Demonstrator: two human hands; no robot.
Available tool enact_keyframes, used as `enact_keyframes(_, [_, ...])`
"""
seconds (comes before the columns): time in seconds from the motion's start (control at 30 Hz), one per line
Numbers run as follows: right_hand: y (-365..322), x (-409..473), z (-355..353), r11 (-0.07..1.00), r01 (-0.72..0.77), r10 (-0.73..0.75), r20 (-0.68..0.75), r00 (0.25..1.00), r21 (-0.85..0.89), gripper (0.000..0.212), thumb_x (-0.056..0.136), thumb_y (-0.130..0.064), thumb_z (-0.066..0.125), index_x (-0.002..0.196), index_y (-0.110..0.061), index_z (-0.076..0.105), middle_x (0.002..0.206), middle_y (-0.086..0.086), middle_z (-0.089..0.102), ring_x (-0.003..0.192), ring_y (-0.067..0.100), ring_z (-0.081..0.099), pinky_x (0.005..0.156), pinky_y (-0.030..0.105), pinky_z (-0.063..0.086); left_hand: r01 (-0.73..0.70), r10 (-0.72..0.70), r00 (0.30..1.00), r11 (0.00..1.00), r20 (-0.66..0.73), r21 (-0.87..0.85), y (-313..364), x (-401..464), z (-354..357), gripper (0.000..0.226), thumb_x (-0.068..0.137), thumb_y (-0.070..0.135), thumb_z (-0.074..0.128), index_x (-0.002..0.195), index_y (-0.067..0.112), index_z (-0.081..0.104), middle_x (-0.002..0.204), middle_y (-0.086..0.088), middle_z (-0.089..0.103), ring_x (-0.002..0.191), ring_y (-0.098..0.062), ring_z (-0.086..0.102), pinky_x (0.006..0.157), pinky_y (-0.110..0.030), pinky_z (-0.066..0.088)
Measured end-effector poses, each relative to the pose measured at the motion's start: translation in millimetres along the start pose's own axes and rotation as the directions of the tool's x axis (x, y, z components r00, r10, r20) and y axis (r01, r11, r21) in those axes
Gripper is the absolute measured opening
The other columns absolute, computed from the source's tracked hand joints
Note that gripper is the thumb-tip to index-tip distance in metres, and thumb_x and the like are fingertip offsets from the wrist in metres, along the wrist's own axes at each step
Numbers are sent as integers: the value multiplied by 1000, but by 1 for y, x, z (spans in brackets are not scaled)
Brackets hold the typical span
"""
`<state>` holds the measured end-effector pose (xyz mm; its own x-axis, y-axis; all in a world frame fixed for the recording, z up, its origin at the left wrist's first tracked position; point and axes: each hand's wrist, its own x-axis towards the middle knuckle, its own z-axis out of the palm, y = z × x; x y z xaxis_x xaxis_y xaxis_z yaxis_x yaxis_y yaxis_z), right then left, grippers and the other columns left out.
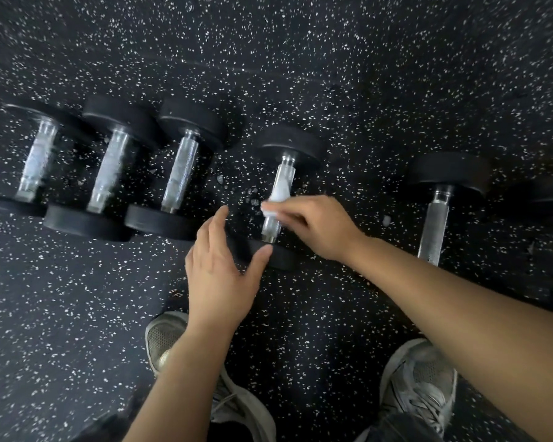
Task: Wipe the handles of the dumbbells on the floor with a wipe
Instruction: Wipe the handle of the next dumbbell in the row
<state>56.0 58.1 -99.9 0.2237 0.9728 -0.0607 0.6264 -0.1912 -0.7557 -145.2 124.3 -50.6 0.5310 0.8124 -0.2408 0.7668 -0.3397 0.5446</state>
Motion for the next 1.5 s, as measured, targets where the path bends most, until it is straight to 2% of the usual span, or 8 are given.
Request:
enact_keyframes(0.13, [-1,-8,-18,995,2,27,297,955,-97,43,96,-56,44,133,-44,62,126,-12,72,109,7,69,95,36,55,-33,31,995,999,94,26,14,-3,9,109,77,75,64,160,22,18,161,-1,34,148,-22,31,122,-46,23])
enact_keyframes(0.33, [24,-4,-41,976,-180,149,-230,962,-121,31,103,-27,57,133,-31,67,91,-28,62,58,-15,50,57,8,36,-33,31,992,999,120,18,19,-15,17,89,90,74,42,160,23,21,160,-2,36,147,-22,34,122,-43,21])
enact_keyframes(0.57, [8,-32,-44,985,-58,102,274,956,-164,37,99,-51,46,132,-44,63,128,-16,70,105,1,67,97,32,52,16,-15,988,1000,154,-8,19,-20,25,82,94,68,37,160,22,23,159,-4,38,146,-25,37,120,-46,24])
enact_keyframes(0.73, [22,-38,-57,961,-207,183,-138,973,-186,32,104,-31,55,134,-36,65,75,-31,56,65,-14,55,58,10,33,14,-9,989,999,149,-30,25,-22,37,98,85,81,47,160,23,21,159,0,37,146,-20,36,121,-46,25])
enact_keyframes(0.93, [13,-55,-59,979,-166,197,345,918,-119,33,98,-51,54,130,-50,63,124,-18,71,107,4,68,95,29,52,-63,62,980,998,191,-3,45,-23,48,113,75,88,51,161,24,15,160,3,33,148,-17,31,123,-42,22])
enact_keyframes(1.13, [33,-55,-69,938,-294,267,-158,951,-183,32,104,-33,55,135,-40,64,75,-28,58,64,-18,53,53,10,32,-63,71,989,996,128,-59,50,-31,58,79,98,69,32,160,22,22,158,1,39,145,-18,38,120,-40,26])
enact_keyframes(1.33, [25,-61,-79,958,-191,255,333,908,-212,29,100,-45,57,127,-52,64,106,-11,77,71,-6,63,76,27,57,-15,25,987,998,158,-66,59,-31,66,99,85,83,42,160,23,19,160,2,37,148,-17,34,122,-49,28])
enact_keyframes(1.5, [25,-50,-95,917,-275,261,-86,961,-289,30,104,-34,55,130,-41,67,70,-16,67,60,-1,58,57,23,45,-49,48,973,999,225,0,81,-35,67,116,76,89,51,161,24,8,163,3,28,151,-19,27,126,-43,17])
